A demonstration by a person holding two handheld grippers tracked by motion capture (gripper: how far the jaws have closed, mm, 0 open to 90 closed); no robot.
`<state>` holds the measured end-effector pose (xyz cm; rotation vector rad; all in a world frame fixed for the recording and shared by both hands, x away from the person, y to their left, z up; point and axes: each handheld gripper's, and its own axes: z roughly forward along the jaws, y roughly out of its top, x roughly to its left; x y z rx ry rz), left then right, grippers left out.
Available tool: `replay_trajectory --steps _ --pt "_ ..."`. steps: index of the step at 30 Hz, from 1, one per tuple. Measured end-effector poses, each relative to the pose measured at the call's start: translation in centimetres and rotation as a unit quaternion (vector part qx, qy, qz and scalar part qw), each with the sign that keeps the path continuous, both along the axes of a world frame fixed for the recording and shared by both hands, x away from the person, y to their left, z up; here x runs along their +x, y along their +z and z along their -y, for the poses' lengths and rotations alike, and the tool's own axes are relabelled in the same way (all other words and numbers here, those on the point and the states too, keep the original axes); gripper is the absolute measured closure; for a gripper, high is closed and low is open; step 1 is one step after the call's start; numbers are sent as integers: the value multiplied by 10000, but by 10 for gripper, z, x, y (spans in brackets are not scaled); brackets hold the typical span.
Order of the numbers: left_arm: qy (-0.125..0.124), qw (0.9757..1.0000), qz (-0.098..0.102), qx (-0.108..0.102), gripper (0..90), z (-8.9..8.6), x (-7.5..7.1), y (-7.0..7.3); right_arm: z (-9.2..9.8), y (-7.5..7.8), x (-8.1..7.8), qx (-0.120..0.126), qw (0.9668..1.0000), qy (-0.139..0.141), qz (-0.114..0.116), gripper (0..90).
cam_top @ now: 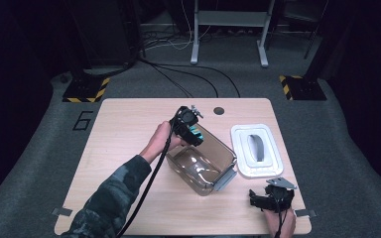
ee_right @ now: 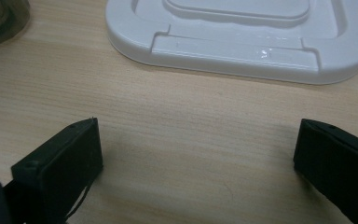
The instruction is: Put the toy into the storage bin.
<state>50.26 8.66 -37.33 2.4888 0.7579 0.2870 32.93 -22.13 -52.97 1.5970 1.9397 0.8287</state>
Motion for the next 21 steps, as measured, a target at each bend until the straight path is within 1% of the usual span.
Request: replay_trajectory --steps 5,10,14,16,21 --pt "61 10000 -42 59 244 5 2 -6 0 0 0 -4 10000 6 5 5" --pt "138 9997 -141 109 244 9 3 -12 0 0 0 -1 10000 2 -1 5" --pt "192 9996 -167 157 243 12 5 -17 0 0 0 6 10000 -6 -4 5" --pt "226 9993 -213 187 244 13 6 -19 0 0 0 7 10000 -7 -5 5" --pt "275 9991 -233 233 243 15 6 -23 0 0 0 7 10000 -6 -5 5"
